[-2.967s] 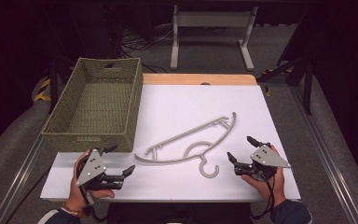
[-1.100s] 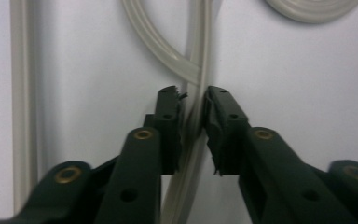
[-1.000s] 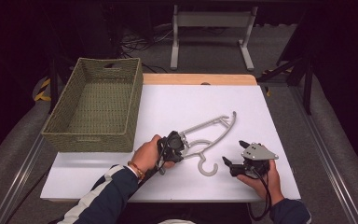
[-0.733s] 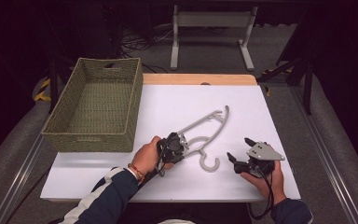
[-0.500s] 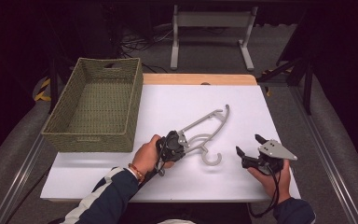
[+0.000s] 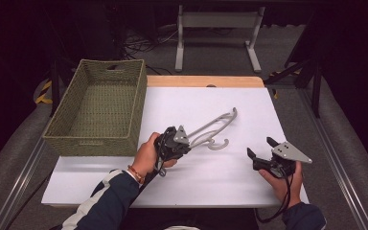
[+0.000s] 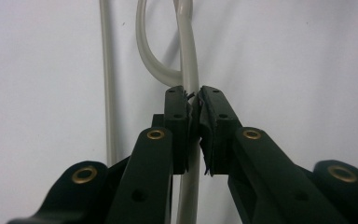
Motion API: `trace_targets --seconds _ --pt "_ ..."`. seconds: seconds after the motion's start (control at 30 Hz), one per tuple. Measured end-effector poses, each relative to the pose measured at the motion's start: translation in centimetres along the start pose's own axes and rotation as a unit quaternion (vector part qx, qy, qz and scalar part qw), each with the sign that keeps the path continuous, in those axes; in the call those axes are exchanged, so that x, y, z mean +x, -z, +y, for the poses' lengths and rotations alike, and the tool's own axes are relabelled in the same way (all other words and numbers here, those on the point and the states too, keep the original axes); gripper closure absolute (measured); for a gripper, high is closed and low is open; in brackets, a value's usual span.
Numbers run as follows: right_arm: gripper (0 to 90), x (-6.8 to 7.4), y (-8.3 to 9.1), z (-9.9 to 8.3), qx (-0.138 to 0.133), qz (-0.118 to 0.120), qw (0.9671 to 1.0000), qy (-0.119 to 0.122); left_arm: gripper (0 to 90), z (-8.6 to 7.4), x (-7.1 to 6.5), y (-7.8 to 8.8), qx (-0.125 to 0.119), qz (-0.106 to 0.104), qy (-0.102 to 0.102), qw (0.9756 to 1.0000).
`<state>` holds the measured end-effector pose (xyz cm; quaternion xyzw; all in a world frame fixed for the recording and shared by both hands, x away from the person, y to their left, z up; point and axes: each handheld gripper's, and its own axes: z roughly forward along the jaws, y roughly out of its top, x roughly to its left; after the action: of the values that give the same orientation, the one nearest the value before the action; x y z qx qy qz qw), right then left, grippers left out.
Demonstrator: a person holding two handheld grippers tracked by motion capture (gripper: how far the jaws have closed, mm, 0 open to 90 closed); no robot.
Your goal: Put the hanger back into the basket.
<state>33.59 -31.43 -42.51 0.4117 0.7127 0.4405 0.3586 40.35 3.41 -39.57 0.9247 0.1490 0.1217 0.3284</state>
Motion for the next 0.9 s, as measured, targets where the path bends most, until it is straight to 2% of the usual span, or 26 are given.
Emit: trace_targets --seconds 0.17,0.3,0.33,0.47,0.63,0.73,0.8,0.9 --pt "18.7 0.0 -0.1 -0.1 0.004 0.003 1.0000 0.000 82.1 0.4 0.0 0.5 -0.015 0.002 -0.003 0.9999" --pt "18.7 0.1 -0.2 -0.1 0.008 0.007 0.9999 0.002 82.1 -0.1 0.0 -0.6 0.015 -0.014 -0.002 0.9998" --pt "18.7 0.2 -0.2 -0.1 0.010 0.010 0.9999 0.005 82.1 -0.1 0.0 -0.6 0.015 -0.014 -0.002 0.9998" --pt "18.8 0.3 -0.4 -0.2 0.016 0.013 0.9998 0.008 81.7 -0.9 0.0 -1.9 0.038 -0.038 0.000 0.9985" --pt "18.9 0.5 -0.7 -0.3 0.026 0.020 0.9994 0.013 81.4 -0.9 -0.2 -2.7 0.056 -0.042 -0.009 0.9975" --pt "18.8 0.7 -0.8 -0.4 0.030 0.023 0.9991 0.019 81.3 -0.8 -0.7 -3.8 0.086 -0.039 -0.027 0.9951" --pt "18.8 0.7 -0.8 -0.4 0.030 0.024 0.9991 0.019 81.2 -0.8 -0.8 -4.1 0.093 -0.042 -0.031 0.9943" --pt "18.8 0.7 -0.8 -0.4 0.033 0.027 0.9989 0.019 81.0 -0.9 -0.6 -4.2 0.093 -0.048 -0.027 0.9941"
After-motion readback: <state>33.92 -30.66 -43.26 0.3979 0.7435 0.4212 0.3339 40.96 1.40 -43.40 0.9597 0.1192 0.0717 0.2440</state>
